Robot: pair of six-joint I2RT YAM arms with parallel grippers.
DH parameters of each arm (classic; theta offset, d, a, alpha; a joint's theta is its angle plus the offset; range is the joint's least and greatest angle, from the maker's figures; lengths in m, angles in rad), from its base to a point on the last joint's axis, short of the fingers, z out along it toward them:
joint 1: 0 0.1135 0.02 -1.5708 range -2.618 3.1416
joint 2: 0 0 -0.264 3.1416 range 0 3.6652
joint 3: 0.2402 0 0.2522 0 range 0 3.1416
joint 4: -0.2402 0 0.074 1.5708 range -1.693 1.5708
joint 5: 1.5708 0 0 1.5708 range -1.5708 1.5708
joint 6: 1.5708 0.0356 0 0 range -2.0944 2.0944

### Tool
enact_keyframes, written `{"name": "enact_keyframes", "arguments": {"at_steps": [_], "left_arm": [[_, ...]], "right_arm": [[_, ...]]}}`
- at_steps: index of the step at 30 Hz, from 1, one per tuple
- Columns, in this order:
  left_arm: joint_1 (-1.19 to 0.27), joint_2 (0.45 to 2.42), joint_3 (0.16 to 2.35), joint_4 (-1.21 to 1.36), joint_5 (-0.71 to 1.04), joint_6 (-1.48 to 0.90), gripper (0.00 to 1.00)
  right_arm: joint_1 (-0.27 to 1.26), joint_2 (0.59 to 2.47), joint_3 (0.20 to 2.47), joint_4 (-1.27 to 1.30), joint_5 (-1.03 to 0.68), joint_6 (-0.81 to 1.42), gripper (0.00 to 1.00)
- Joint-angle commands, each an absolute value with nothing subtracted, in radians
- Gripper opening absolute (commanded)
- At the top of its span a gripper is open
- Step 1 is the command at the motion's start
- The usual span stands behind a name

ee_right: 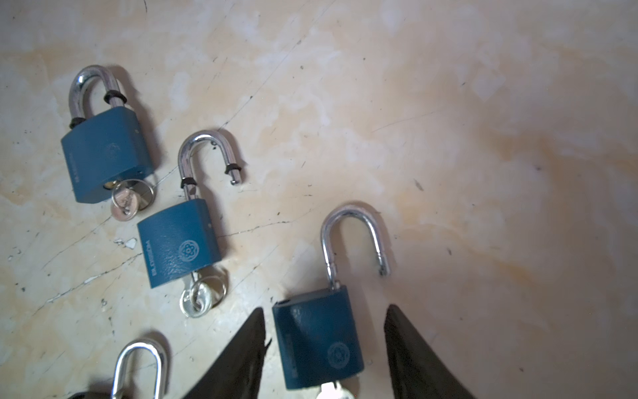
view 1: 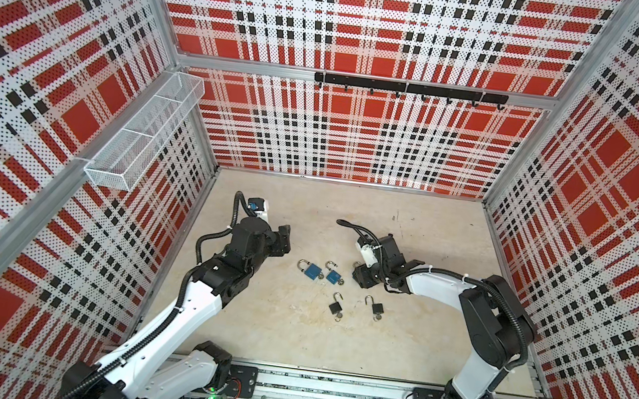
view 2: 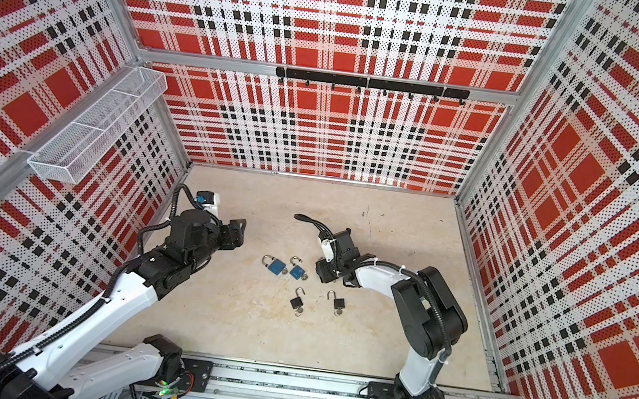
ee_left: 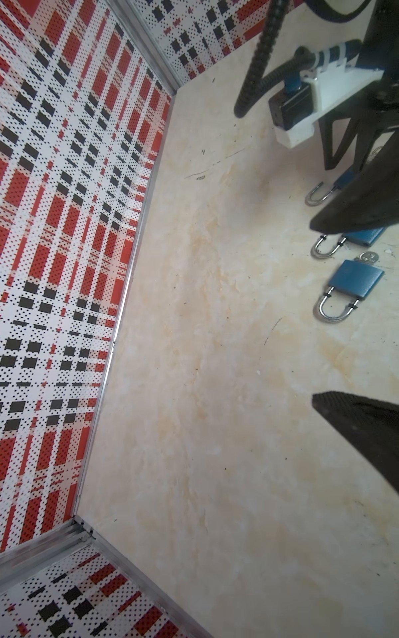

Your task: Lock with the key

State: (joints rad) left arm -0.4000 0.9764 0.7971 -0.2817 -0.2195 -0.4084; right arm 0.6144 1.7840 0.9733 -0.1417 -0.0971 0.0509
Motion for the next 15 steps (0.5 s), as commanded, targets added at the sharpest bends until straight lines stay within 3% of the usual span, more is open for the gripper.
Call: {"name": "enact_keyframes", "arguments": {"at_steps": [1,15], "left_arm": [[-0.402,0.982,0.8,-0.293,-0.212,-0.428,0.74],[-0.402,0.986,0.799,-0.295,-0.2,-0.431,0.74]], "right_arm": [[0.622,1.801,1.0,-0.15,-0.102,0.03,0.57],[0.643,1.804,0.998,-0.201,-0.037,0.008,0.5]]}}
